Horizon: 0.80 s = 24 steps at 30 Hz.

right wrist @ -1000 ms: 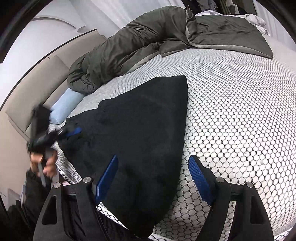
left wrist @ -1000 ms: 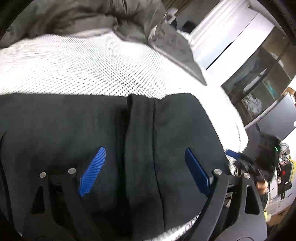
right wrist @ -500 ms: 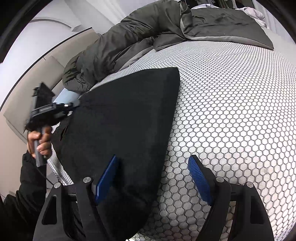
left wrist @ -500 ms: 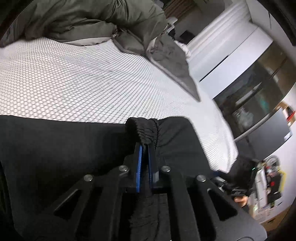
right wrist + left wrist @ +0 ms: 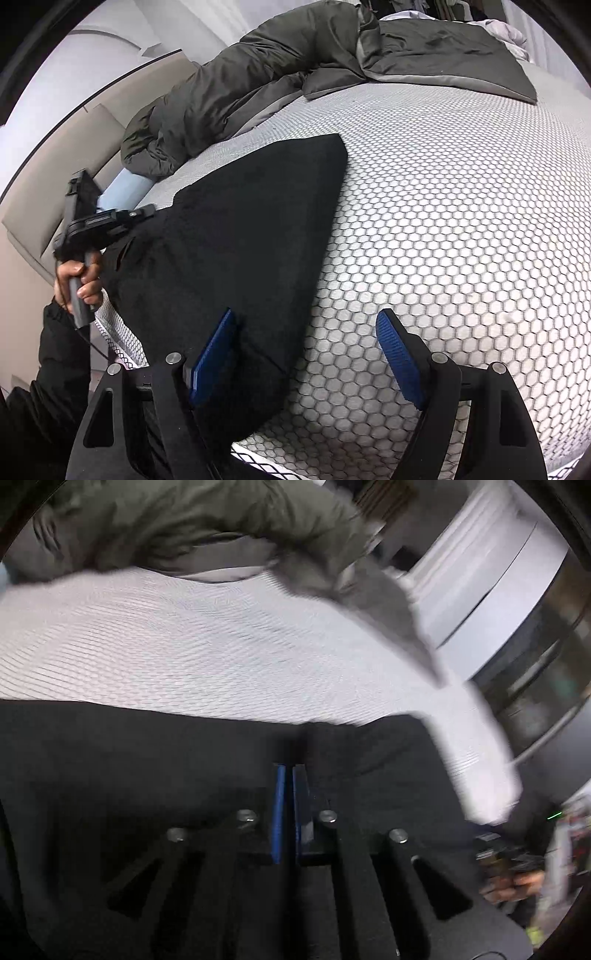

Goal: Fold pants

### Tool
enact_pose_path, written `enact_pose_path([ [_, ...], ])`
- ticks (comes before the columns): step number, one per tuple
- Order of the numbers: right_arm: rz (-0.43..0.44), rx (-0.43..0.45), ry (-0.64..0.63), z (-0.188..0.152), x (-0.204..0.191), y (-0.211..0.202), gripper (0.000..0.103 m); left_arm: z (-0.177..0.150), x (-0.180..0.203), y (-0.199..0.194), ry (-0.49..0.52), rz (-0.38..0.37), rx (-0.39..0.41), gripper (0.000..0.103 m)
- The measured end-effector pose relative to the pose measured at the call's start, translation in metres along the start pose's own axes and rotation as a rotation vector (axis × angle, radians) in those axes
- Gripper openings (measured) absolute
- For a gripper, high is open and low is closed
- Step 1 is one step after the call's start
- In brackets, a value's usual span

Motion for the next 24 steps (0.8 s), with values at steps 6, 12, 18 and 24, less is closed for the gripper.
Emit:
enact_pose_path([
  [6, 0.069, 0.009, 0.020, -0.017, -0.001, -0.008, 0.081, -0.032, 0.007, -0.007, 0.023, -0.006, -0.019, 0.012],
  [12, 0.233, -0.053, 0.100, -0.042, -0.003, 0.005, 0.031, -0.069, 0.061, -0.023, 0.100, -0.078, 0.054, 0.070],
  [18, 0.252, -0.024, 0.098, -0.061, -0.006, -0.001, 0.015, -0.101, 0.096, -0.003, 0.174, -0.047, 0.001, 0.072],
  [24, 0.165, -0.048, 0.041, -0.068, -0.007, -0.004, 0.024, -0.104, 0.096, 0.000, 0.125, -0.046, 0.012, 0.072],
])
Point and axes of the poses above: each gripper's, at about its wrist camera, not at the fingertips, and y roughly the way its jaws point, x to its right, z to its top, the point moved 4 cm from there along y, roughly the way its jaws point, and after that the axes turned 15 degrees about -x, right-handed, at the moved point
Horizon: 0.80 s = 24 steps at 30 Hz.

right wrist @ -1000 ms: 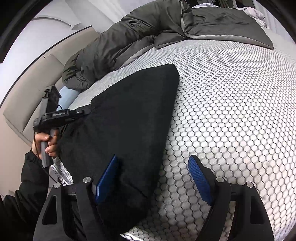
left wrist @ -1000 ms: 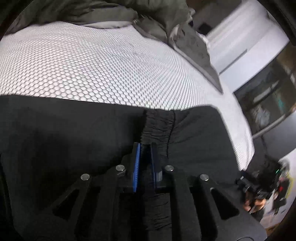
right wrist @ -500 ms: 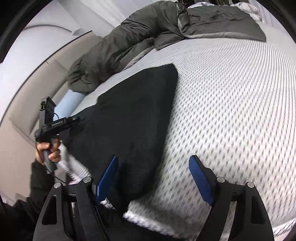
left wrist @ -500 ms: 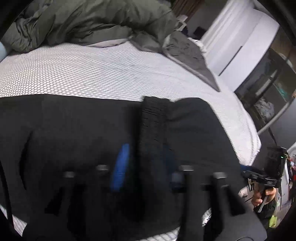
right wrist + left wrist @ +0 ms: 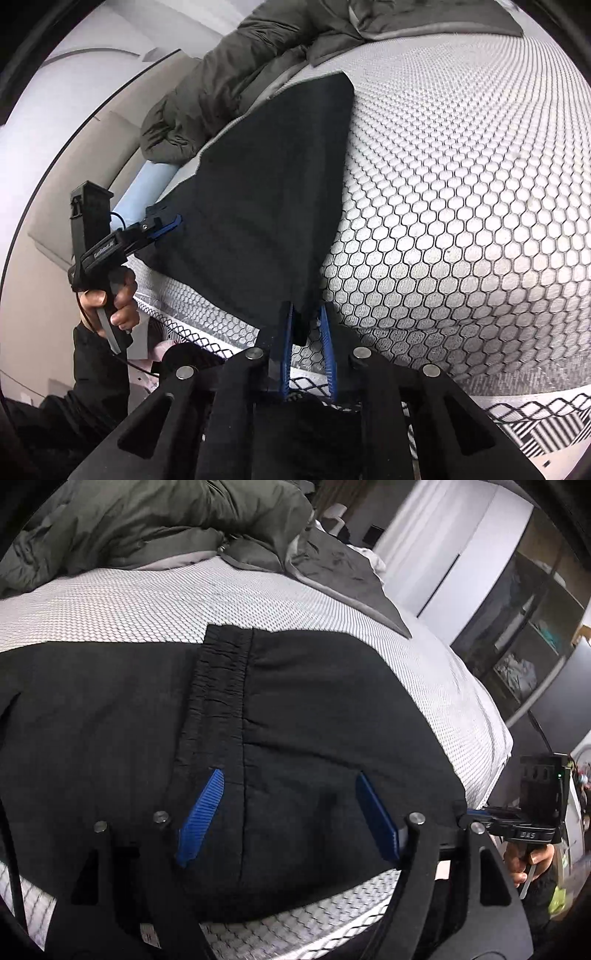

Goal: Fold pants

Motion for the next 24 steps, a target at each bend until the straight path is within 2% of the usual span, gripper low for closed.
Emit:
enact_pose_path([
  [2, 0.013, 0.076, -0.007, 0.011, -0.002, -0.017, 0.047, 0.001, 0.015, -0.009, 0.010, -0.059, 0.015, 0.072],
  [3, 0.013, 0.105, -0.005, 0.018, -0.001, -0.023, 0.049, 0.003, 0.025, -0.011, 0.023, -0.090, 0.023, 0.074],
  [5, 0.009, 0.136, -0.001, 0.041, -0.001, -0.026, 0.049, 0.006, 0.049, -0.007, 0.055, -0.115, 0.024, 0.080],
  [7, -0.002, 0.154, 0.012, 0.070, 0.001, -0.020, 0.049, 0.010, 0.075, 0.013, 0.128, -0.095, -0.006, 0.080],
  [10, -0.032, 0.108, 0.040, 0.119, 0.007, 0.001, 0.049, 0.000, 0.098, 0.051, 0.226, 0.031, -0.087, 0.080],
  [12, -0.046, 0.030, 0.052, 0.149, 0.010, 0.027, 0.049, -0.012, 0.101, 0.068, 0.270, 0.089, -0.100, 0.081],
  [14, -0.076, -0.038, 0.066, 0.167, 0.019, 0.055, 0.047, -0.021, 0.102, 0.072, 0.304, 0.096, -0.089, 0.081],
  [15, -0.078, -0.038, 0.054, 0.175, 0.020, 0.062, 0.044, -0.024, 0.101, 0.074, 0.320, 0.095, -0.091, 0.081],
  [16, -0.074, -0.030, 0.052, 0.183, 0.021, 0.066, 0.035, -0.026, 0.101, 0.075, 0.332, 0.091, -0.093, 0.081],
  [19, 0.010, -0.009, 0.115, 0.211, 0.033, 0.071, 0.027, -0.029, 0.096, 0.076, 0.339, 0.071, -0.097, 0.081],
  [22, 0.033, 0.014, 0.166, 0.242, 0.046, 0.075, 0.027, -0.033, 0.097, 0.075, 0.357, 0.076, -0.105, 0.081],
  [24, 0.023, 0.014, 0.153, 0.259, 0.049, 0.080, 0.027, -0.030, 0.094, 0.074, 0.356, 0.070, -0.103, 0.081],
])
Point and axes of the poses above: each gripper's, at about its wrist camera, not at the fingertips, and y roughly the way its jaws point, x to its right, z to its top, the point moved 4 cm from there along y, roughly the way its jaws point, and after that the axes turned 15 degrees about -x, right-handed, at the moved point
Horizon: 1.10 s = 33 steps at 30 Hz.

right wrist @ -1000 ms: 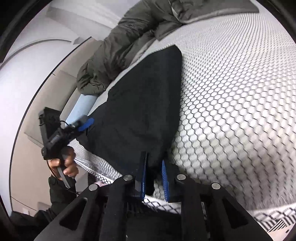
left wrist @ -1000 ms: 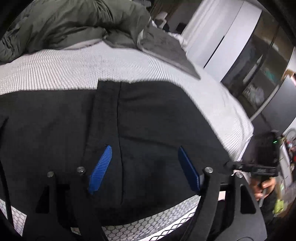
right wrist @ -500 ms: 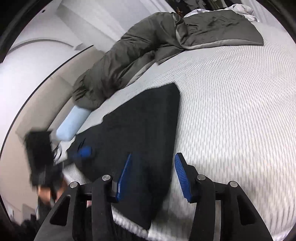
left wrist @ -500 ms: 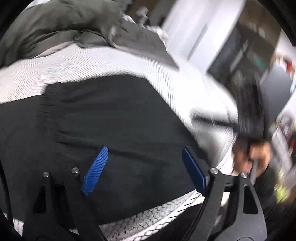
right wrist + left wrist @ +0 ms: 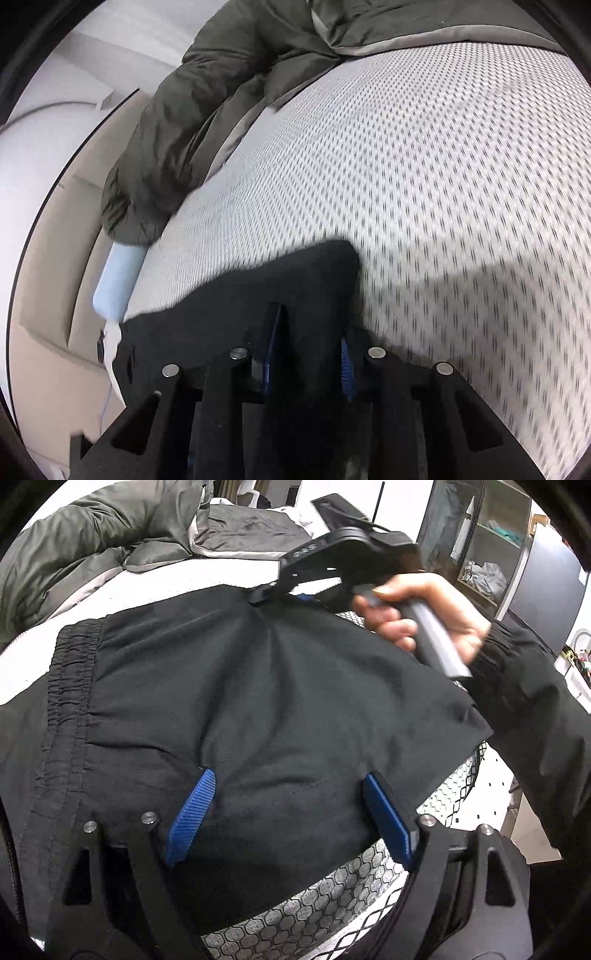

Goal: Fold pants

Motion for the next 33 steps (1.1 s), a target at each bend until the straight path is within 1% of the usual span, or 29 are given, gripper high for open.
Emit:
enact_pose_path([
  [2, -0.015, 0.004, -0.020, 0.009, -0.001, 0.005, 0.027, 0.001, -0.003, -0.001, -0.004, -0.005, 0.002, 0.081],
  [3, -0.026, 0.003, -0.023, 0.008, -0.001, 0.004, 0.027, 0.000, -0.002, -0.002, -0.004, -0.005, 0.005, 0.081],
  [4, -0.040, 0.005, -0.026, 0.006, -0.002, 0.001, 0.029, 0.001, -0.002, -0.004, -0.005, -0.003, 0.009, 0.081],
  [5, -0.057, 0.001, -0.039, -0.002, -0.005, -0.005, 0.034, 0.004, -0.003, -0.006, -0.012, -0.004, 0.018, 0.081],
  [6, -0.061, -0.013, -0.057, -0.017, -0.005, -0.014, 0.037, 0.001, -0.002, -0.012, -0.018, -0.011, 0.024, 0.081],
  [7, -0.055, -0.032, -0.075, -0.028, -0.008, -0.019, 0.046, -0.003, -0.003, -0.020, -0.026, -0.026, 0.034, 0.081],
  [8, -0.023, -0.048, -0.102, -0.049, -0.011, -0.026, 0.053, -0.007, -0.005, -0.029, -0.035, -0.052, 0.053, 0.081],
  [9, -0.013, -0.054, -0.126, -0.065, -0.014, -0.030, 0.054, -0.013, -0.011, -0.041, -0.051, -0.077, 0.079, 0.081],
  [10, -0.019, -0.061, -0.153, -0.082, -0.016, -0.034, 0.055, -0.018, -0.016, -0.050, -0.072, -0.082, 0.098, 0.081],
  [11, -0.031, -0.075, -0.185, -0.102, -0.018, -0.036, 0.055, -0.026, -0.027, -0.061, -0.112, -0.080, 0.119, 0.081],
  [12, -0.027, -0.078, -0.194, -0.114, -0.019, -0.036, 0.055, -0.035, -0.040, -0.070, -0.154, -0.077, 0.134, 0.081],
  [13, -0.004, -0.080, -0.192, -0.126, -0.016, -0.036, 0.055, -0.042, -0.051, -0.078, -0.194, -0.074, 0.145, 0.080],
  [14, 0.002, -0.077, -0.188, -0.132, -0.014, -0.035, 0.053, -0.051, -0.067, -0.086, -0.246, -0.092, 0.162, 0.080],
  [15, -0.019, -0.063, -0.191, -0.135, -0.013, -0.033, 0.047, -0.060, -0.081, -0.093, -0.302, -0.108, 0.183, 0.080],
  [16, -0.052, -0.047, -0.197, -0.135, -0.015, -0.031, 0.028, -0.069, -0.097, -0.100, -0.374, -0.118, 0.211, 0.080],
  [17, -0.076, -0.035, -0.201, -0.131, -0.017, -0.029, 0.020, -0.080, -0.116, -0.108, -0.477, -0.106, 0.229, 0.080],
  [19, -0.128, 0.004, -0.218, -0.113, -0.025, -0.029, 0.016, -0.104, -0.149, -0.119, -0.626, -0.099, 0.249, 0.080],
  [21, -0.206, 0.016, -0.232, -0.098, -0.033, -0.025, 0.017, -0.125, -0.170, -0.131, -0.702, -0.110, 0.273, 0.080],
  [22, -0.230, -0.001, -0.226, -0.097, -0.033, -0.025, 0.021, -0.134, -0.177, -0.137, -0.730, -0.104, 0.283, 0.080],
  [23, -0.222, -0.014, -0.209, -0.095, -0.032, -0.029, 0.021, -0.145, -0.186, -0.143, -0.767, -0.080, 0.290, 0.080],
  [24, -0.214, -0.002, -0.207, -0.098, -0.032, -0.034, 0.023, -0.155, -0.194, -0.150, -0.802, -0.059, 0.299, 0.080],
  [25, -0.227, 0.020, -0.215, -0.100, -0.036, -0.037, 0.027, -0.166, -0.204, -0.156, -0.840, -0.053, 0.315, 0.080],
  [26, -0.239, 0.041, -0.226, -0.112, -0.031, -0.048, 0.034, -0.175, -0.212, -0.160, -0.869, -0.055, 0.325, 0.080],
  [27, -0.239, 0.058, -0.232, -0.119, -0.030, -0.052, 0.038, -0.181, -0.223, -0.162, -0.908, -0.059, 0.333, 0.080],
  [28, -0.232, 0.067, -0.232, -0.128, -0.028, -0.056, 0.045, -0.188, -0.235, -0.164, -0.952, -0.070, 0.340, 0.080],
  [29, -0.224, 0.073, -0.232, -0.141, -0.028, -0.059, 0.046, -0.192, -0.245, -0.163, -0.977, -0.080, 0.345, 0.080],
  [30, -0.221, 0.078, -0.231, -0.148, -0.026, -0.061, 0.046, -0.195, -0.259, -0.163, -1.013, -0.094, 0.369, 0.080],
  [33, -0.200, 0.085, -0.222, -0.173, -0.026, -0.064, 0.049, -0.197, -0.293, -0.167, -1.091, -0.083, 0.411, 0.079],
])
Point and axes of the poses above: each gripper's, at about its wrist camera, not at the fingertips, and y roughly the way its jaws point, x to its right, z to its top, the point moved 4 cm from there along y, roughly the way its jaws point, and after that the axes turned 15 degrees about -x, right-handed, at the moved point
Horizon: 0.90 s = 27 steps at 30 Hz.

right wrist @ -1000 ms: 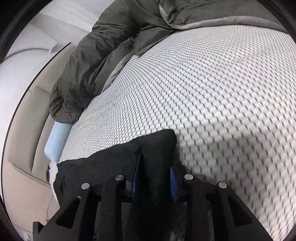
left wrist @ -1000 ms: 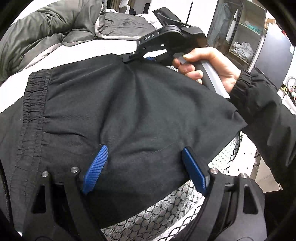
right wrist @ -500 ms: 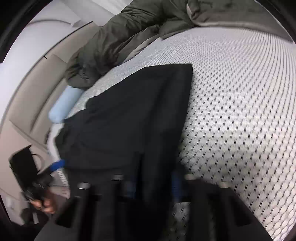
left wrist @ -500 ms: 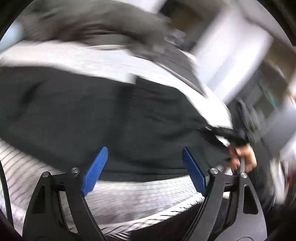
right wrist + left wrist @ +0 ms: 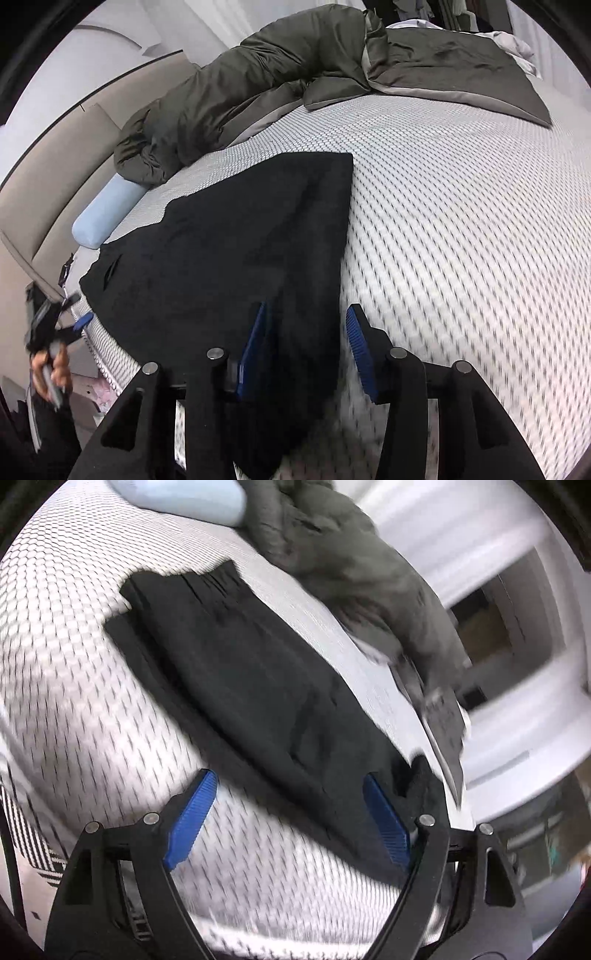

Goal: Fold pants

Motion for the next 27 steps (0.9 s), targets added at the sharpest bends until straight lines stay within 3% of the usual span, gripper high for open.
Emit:
enact_pose_path([
  [3, 0.004, -0.040, 0.000, -0.016, -0.011, 0.014, 0.050, 0.030, -0.009, 0.003, -0.050, 0.048, 0.055, 0.069],
  [5, -0.022, -0.038, -0.038, -0.024, -0.018, 0.016, 0.050, 0.044, -0.011, 0.005, -0.073, 0.064, 0.074, 0.031],
  [7, -0.040, -0.030, -0.062, -0.035, -0.020, 0.016, 0.049, 0.053, -0.008, 0.005, -0.055, 0.093, 0.082, 0.007],
  [9, -0.029, -0.027, -0.061, -0.040, -0.018, 0.016, 0.035, 0.059, 0.001, 0.002, -0.017, 0.082, 0.100, 0.004],
  [13, 0.014, -0.010, -0.041, -0.043, -0.011, 0.015, 0.027, 0.056, 0.034, -0.010, 0.062, 0.094, 0.152, 0.001],
  [21, 0.126, 0.013, 0.009, -0.044, 0.002, 0.014, 0.028, 0.031, 0.162, -0.039, 0.341, 0.072, 0.207, 0.001],
  [27, 0.108, 0.026, 0.013, -0.046, 0.002, 0.007, 0.032, 0.023, 0.202, -0.033, 0.380, 0.058, 0.191, 0.001],
])
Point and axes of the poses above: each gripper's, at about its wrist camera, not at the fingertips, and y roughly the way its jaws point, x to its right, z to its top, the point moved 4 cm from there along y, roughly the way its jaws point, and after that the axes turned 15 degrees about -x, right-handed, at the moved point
